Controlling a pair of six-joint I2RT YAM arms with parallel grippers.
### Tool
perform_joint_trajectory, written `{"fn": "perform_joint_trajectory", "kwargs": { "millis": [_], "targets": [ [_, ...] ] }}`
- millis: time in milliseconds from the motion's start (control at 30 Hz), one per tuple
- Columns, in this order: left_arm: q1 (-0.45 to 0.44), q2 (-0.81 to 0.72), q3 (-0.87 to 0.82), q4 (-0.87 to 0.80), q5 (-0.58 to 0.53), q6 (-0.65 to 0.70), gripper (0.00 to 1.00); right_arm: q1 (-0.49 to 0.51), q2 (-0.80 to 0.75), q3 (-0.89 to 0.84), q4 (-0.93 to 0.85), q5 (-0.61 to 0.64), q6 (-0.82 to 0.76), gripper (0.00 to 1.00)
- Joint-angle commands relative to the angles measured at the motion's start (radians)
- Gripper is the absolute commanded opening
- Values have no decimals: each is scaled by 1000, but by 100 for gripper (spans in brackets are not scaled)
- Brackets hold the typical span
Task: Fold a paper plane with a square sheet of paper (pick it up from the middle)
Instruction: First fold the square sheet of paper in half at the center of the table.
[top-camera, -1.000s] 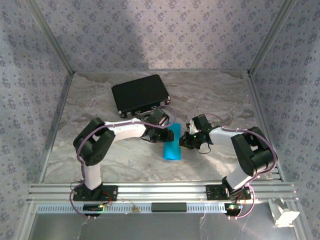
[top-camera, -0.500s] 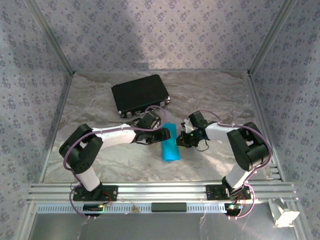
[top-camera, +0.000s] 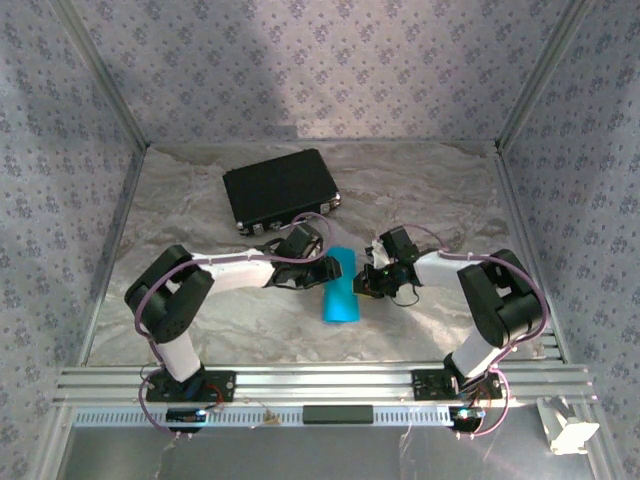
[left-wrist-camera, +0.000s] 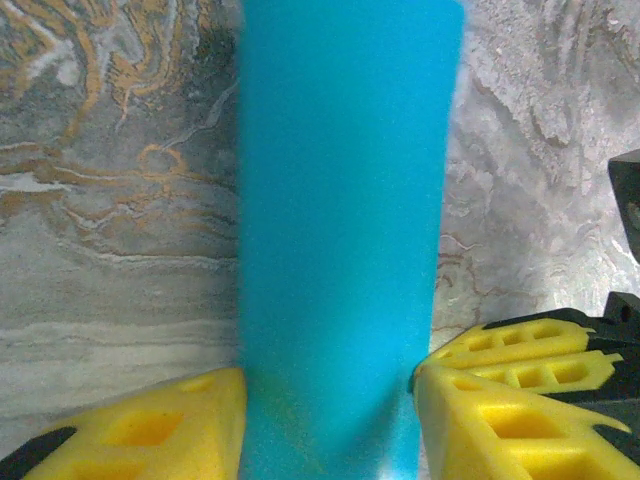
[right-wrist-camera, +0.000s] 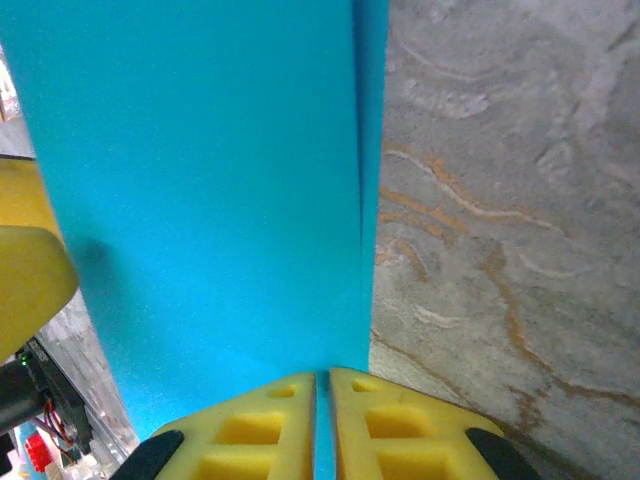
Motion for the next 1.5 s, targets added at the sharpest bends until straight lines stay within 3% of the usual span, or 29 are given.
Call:
{"fn": "perform_joint_trajectory", "kwargs": {
  "millis": [0, 233, 500, 633, 767, 967, 1467],
  "targets": [
    [1, 13, -2, -1, 0, -3, 49, 6, -13, -17, -36, 18, 17, 15],
    [1, 2, 13, -48, -26, 35, 50, 4, -16, -19, -37, 14, 10, 15],
    [2, 52, 35, -57, 7, 52, 45, 4, -48, -20, 13, -14, 32, 21],
    [2, 59, 42, -79, -3, 62, 43, -13, -151, -23, 24, -13, 60, 26],
    [1, 68, 56, -107, -10, 79, 43, -47, -276, -28, -59, 67, 60, 34],
    [2, 79, 80, -152, -22, 103, 43, -128, -380, -88, -109, 105, 92, 37],
    [1, 102, 92, -187, -66, 114, 41, -146, -392, -126, -89, 95, 110, 39]
  ]
}}
